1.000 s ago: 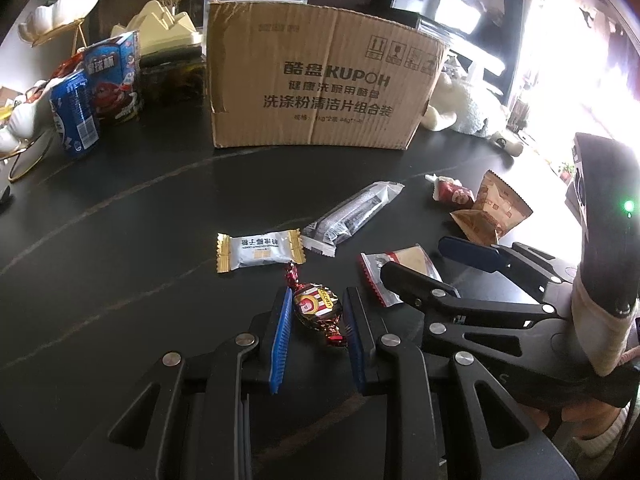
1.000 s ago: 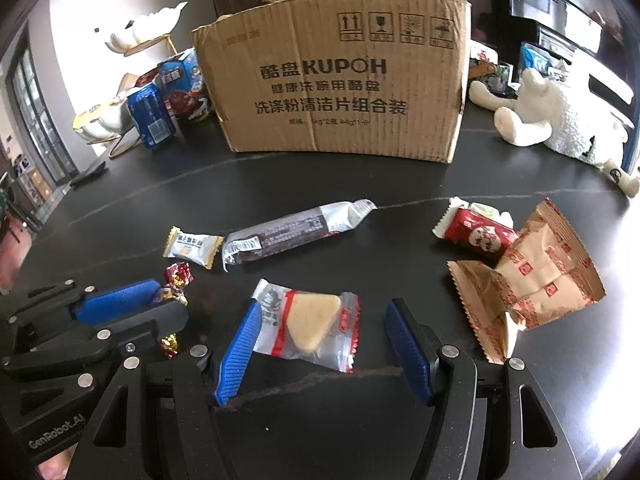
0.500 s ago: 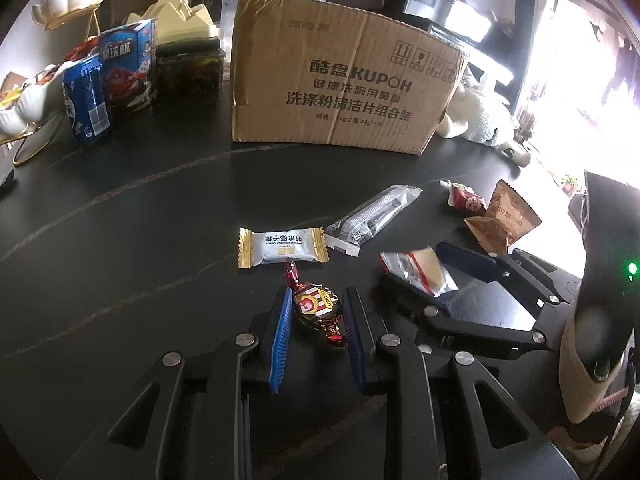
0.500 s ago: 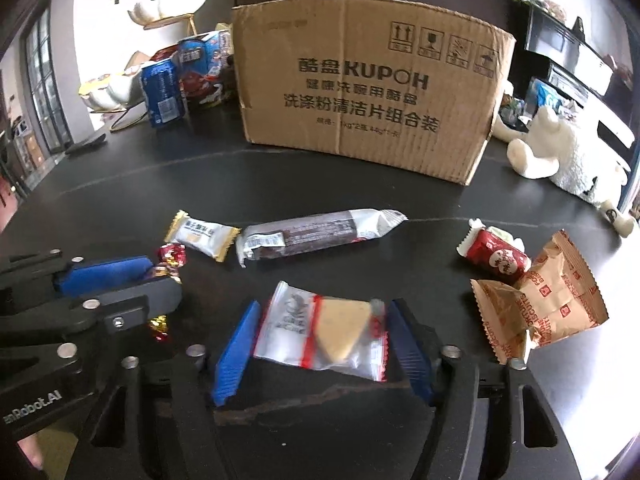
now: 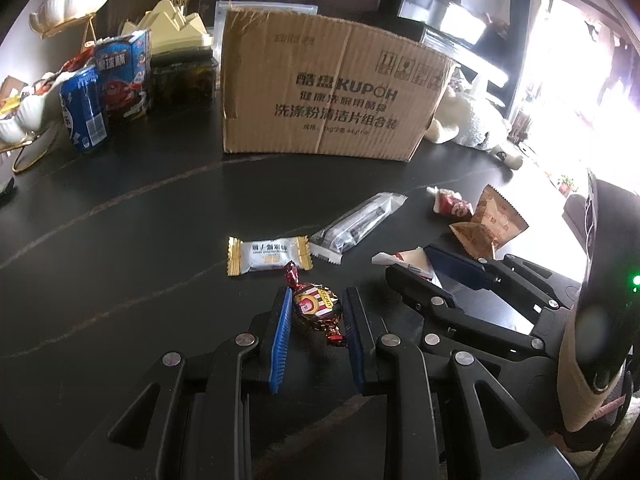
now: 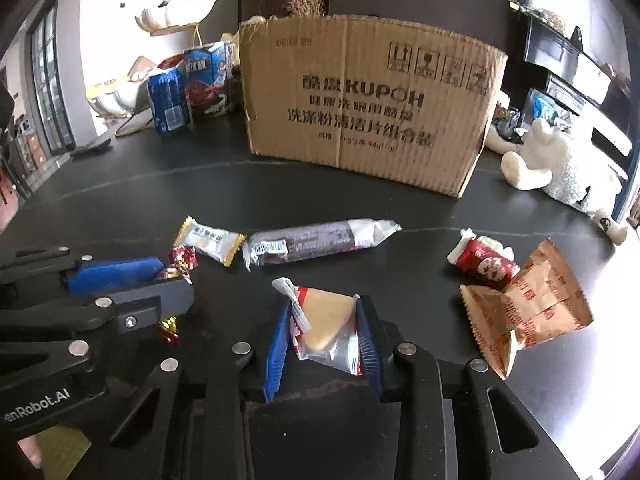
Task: Organize snacks
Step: 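Grasp the red-gold wrapped candy with the left tool while the right tool grasps the white cheese-cake packet, then lift both snacks and carry them over the cardboard box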
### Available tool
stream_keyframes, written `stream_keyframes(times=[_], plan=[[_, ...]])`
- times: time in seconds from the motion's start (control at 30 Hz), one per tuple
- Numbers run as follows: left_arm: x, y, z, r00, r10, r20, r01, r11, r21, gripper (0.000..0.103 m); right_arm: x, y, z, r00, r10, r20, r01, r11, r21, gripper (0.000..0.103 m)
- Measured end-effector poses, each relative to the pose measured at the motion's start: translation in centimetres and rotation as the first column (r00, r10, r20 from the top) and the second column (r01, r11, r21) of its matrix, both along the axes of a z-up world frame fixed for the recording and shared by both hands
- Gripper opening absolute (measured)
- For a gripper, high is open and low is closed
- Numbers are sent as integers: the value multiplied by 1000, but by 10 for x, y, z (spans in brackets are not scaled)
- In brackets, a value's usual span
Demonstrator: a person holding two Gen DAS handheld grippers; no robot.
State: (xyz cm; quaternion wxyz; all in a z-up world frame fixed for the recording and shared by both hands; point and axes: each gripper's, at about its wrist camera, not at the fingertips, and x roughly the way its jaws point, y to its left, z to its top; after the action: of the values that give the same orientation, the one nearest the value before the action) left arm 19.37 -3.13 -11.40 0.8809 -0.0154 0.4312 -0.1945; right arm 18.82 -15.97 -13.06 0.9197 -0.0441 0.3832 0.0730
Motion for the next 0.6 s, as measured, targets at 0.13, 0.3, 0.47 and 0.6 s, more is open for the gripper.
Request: stream_keyframes(times=[0.13,0.3,0.47,0.6], plan=[[-3,-2,11,1000,-4,28,3,1000,9,26,-3,-4,12,1000,-7,17,7,1000,18,34],[-5,-4,27,998,-8,68,7,1000,20,26,-5,-9,29,999,-15,35,13,998,56,34],[-4,-5,46,993,-11,118,7,999,32,26,-7,-15,48,998,-27,62,22,996,88,34],[-3,-7,63,987,-17,160,11,999,38,26,-9,-19,66,995,-34,93,24,994,106,34]])
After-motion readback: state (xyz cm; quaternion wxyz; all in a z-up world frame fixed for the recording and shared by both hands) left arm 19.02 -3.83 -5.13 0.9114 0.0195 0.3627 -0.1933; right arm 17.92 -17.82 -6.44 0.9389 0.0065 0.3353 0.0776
